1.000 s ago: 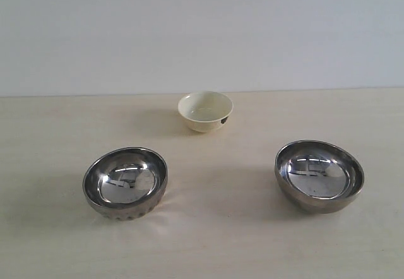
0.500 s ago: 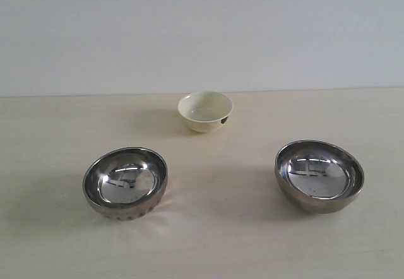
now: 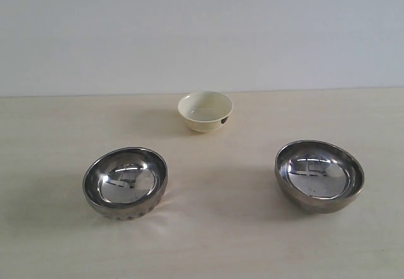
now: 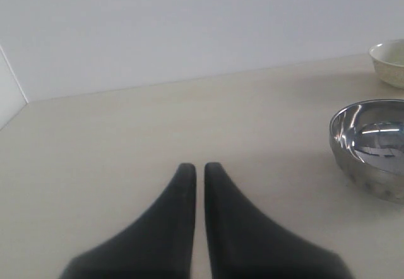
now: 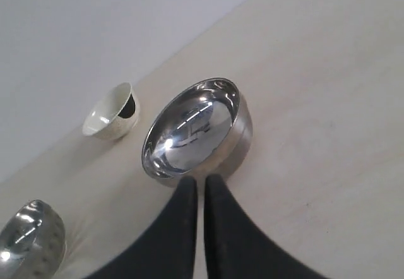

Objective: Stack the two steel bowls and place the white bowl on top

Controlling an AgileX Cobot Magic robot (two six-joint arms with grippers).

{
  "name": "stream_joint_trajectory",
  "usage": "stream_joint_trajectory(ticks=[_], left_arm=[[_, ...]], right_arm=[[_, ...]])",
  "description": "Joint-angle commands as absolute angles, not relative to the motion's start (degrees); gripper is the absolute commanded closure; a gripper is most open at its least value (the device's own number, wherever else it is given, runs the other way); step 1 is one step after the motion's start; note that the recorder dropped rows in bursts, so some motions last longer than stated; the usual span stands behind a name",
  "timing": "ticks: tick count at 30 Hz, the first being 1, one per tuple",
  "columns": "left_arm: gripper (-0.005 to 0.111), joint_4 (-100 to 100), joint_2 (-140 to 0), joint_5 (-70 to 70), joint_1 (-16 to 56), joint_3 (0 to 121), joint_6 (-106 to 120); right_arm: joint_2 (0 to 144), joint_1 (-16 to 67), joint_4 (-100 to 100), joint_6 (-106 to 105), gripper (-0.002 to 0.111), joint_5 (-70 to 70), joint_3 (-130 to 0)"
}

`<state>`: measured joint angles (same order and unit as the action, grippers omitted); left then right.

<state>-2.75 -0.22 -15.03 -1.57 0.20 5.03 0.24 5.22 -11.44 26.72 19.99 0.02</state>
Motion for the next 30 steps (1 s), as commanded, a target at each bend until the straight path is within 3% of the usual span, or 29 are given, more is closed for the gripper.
stream_joint_trajectory(ticks=[1, 30], left_arm=[[0.103, -2.36, 0.00, -14.55, -1.73, 0.00, 4.47], [0.103, -2.36, 0.00, -14.55, -1.73, 0.00, 4.47]], right_arm=[[0.00, 5.12, -11.68, 27.11, 0.108, 13.08, 0.00], [2.69, 5.12, -11.21, 19.38, 0.108, -0.35, -4.11]])
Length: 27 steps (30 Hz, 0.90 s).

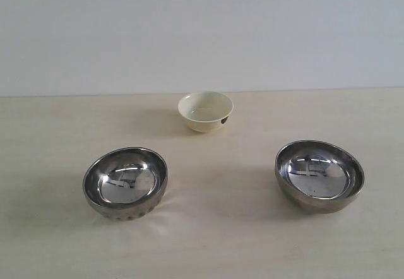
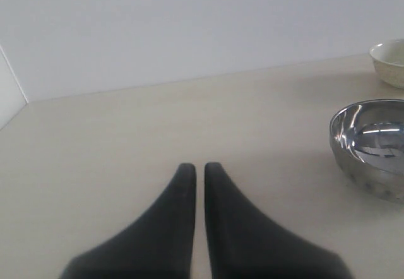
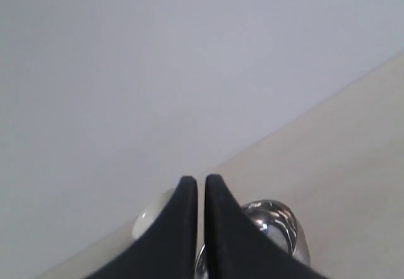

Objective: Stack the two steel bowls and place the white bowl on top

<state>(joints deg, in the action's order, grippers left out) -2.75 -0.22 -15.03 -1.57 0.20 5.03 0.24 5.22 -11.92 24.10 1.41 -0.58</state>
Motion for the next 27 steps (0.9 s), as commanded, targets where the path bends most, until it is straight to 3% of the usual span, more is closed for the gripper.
stream_joint_trajectory(ticks=[1, 11, 14, 19, 21, 27], left_arm=[[0.103, -2.36, 0.00, -14.55, -1.73, 0.00, 4.47], [0.103, -2.36, 0.00, -14.55, -1.73, 0.00, 4.47], [0.103, -2.36, 0.00, -14.55, -1.73, 0.00, 4.47], [0.103, -2.36, 0.00, -14.55, -1.73, 0.00, 4.47], [0.103, -2.36, 0.00, -14.55, -1.73, 0.00, 4.47], [0.103, -2.36, 0.00, -14.55, -1.73, 0.00, 4.47]], right_arm=[[4.13, 5.12, -11.21, 17.48, 0.108, 0.00, -5.62], [33.01, 5.12, -11.21, 14.81, 0.106, 1.45, -17.17], [42.23, 5.12, -11.21, 12.67, 0.094, 2.84, -21.37], [57.71, 5.12, -11.21, 8.91, 0.059, 10.10, -30.15], [63.17, 5.12, -11.21, 8.91, 0.050, 14.11, -34.63], [79.70, 5.12, -11.21, 8.11, 0.049, 29.54, -49.03]])
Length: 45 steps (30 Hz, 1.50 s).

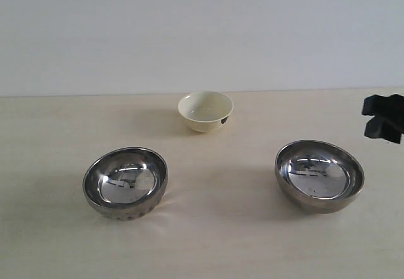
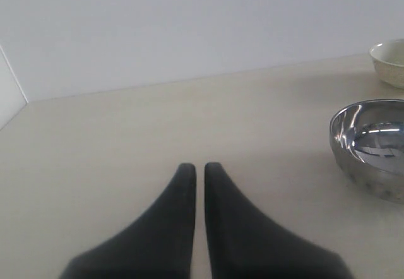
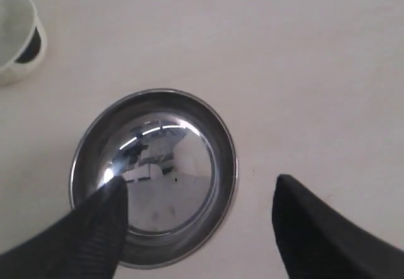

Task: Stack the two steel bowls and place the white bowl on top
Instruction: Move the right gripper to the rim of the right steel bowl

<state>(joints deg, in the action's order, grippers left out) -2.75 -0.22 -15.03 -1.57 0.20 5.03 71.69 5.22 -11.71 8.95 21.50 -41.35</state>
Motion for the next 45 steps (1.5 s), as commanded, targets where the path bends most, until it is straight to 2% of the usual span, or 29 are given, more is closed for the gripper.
stream_joint_trajectory(ticks=[1, 12, 24, 26, 30, 40, 42, 44, 45], left_arm=[[0.103, -2.36, 0.00, -14.55, -1.73, 0.00, 4.47], [0.103, -2.36, 0.00, -14.55, -1.73, 0.00, 4.47], [0.103, -2.36, 0.00, -14.55, -1.73, 0.00, 4.47], [0.103, -2.36, 0.00, -14.55, -1.73, 0.00, 4.47], [0.103, -2.36, 0.00, -14.55, -1.73, 0.00, 4.47], [0.103, -2.36, 0.00, -14.55, -1.73, 0.00, 4.47], [0.103, -2.36, 0.00, -14.55, -1.73, 0.00, 4.47], [0.103, -2.36, 0.00, -14.55, -1.73, 0.00, 4.47], [0.103, -2.36, 0.00, -14.55, -1.73, 0.00, 4.47]], right_arm=[[81.33, 5.12, -11.21, 8.11, 0.049, 30.75, -50.50], [94.49, 3.29, -12.52, 3.55, 0.049, 35.16, -56.10], [98.71, 1.77, -16.17, -0.86, 0.049, 30.43, -55.97], [98.96, 1.77, -16.17, -0.57, 0.053, 29.78, -55.97], [101.06, 1.77, -16.17, -0.57, 0.069, 28.27, -55.97], [104.67, 1.77, -16.17, -0.94, 0.070, 25.28, -55.97], [104.67, 1.77, -16.17, -0.94, 0.080, 25.28, -55.97], [104.67, 1.77, -16.17, -0.94, 0.097, 25.12, -55.97], [104.67, 1.77, -16.17, -0.94, 0.109, 25.31, -55.97]])
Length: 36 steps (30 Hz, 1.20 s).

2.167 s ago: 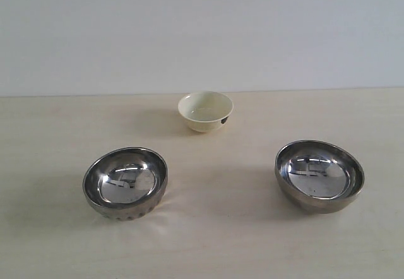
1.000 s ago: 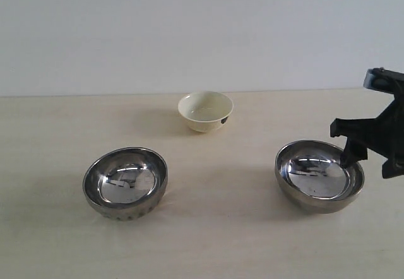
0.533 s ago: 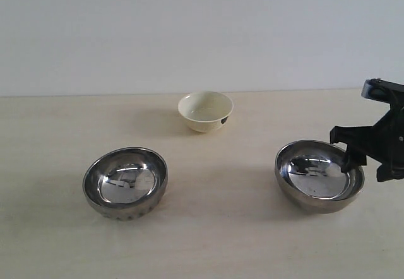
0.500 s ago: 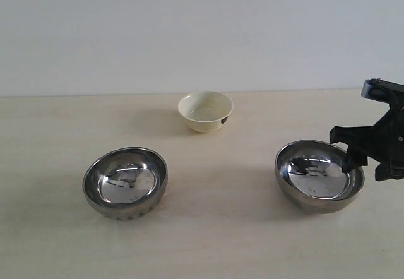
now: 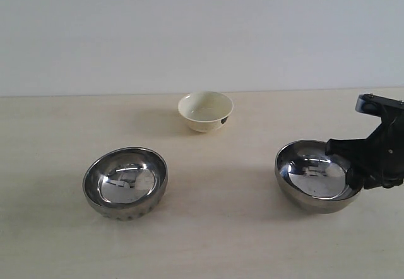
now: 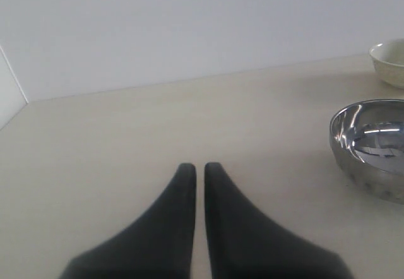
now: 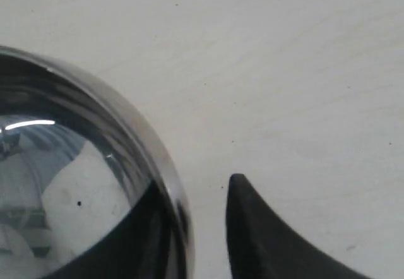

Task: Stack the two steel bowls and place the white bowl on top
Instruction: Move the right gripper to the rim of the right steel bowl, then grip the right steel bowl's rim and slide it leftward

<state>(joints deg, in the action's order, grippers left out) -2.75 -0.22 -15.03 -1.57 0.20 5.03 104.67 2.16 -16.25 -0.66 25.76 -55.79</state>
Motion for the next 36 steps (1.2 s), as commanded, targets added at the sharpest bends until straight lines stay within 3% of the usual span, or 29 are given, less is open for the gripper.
stream_joint_trajectory(ticks=[1, 20, 36], left_arm=[[0.103, -2.36, 0.00, -14.55, -1.73, 0.00, 4.47], [0.103, -2.36, 0.00, -14.55, -1.73, 0.00, 4.47], [0.103, -2.36, 0.00, -14.55, -1.73, 0.00, 4.47]], right_arm=[[104.67, 1.77, -16.17, -1.08, 0.108, 25.63, -55.97], [94.97, 2.56, -28.84, -12.62, 0.108, 34.01, -55.97], [97.44, 18.72, -29.10, -3.78, 0.108, 30.03, -60.11]])
